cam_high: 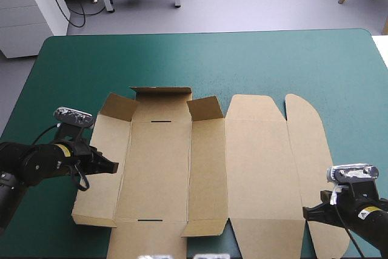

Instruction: Fold the box

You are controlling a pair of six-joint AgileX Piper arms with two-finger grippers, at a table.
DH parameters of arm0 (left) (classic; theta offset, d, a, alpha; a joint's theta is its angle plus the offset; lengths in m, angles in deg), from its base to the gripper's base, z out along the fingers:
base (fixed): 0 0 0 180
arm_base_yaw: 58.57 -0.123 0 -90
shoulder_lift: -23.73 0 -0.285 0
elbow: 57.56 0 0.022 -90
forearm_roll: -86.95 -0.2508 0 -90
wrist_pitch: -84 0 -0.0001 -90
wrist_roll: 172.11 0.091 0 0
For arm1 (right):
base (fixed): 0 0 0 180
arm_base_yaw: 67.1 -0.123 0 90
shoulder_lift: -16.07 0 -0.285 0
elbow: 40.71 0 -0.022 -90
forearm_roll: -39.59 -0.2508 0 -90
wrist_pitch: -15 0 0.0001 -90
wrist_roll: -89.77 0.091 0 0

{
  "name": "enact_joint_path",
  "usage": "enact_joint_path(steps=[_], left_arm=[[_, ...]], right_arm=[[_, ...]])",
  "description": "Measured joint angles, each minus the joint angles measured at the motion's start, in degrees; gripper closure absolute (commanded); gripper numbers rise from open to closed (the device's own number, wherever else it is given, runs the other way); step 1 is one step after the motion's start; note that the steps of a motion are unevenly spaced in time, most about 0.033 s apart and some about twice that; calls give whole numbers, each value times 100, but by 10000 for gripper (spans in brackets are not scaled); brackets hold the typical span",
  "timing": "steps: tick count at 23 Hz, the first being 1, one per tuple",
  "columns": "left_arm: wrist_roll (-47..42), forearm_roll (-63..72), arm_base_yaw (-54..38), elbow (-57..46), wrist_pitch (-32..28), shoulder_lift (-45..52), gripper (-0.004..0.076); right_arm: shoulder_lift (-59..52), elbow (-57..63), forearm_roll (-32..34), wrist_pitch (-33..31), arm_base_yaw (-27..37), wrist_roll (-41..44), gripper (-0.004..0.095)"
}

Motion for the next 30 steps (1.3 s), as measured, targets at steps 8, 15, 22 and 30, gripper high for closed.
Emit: enact_joint_path(steps=[8, 15, 22, 30], left_arm=[[643, 831, -2052, 1070, 111, -1567, 725], [1136, 1268, -3828, 1087, 546, -1765, 725], [1474, 1159, -4568, 1069, 1003, -1782, 725], [1792, 1273, -4568, 1063, 1022, -1782, 381]], right_arm=[[0, 0, 15, 4, 0, 0, 928], [0, 2, 14, 4, 0, 0, 927], [0, 2, 14, 4, 0, 0, 927], [0, 2, 21, 4, 0, 0, 927]])
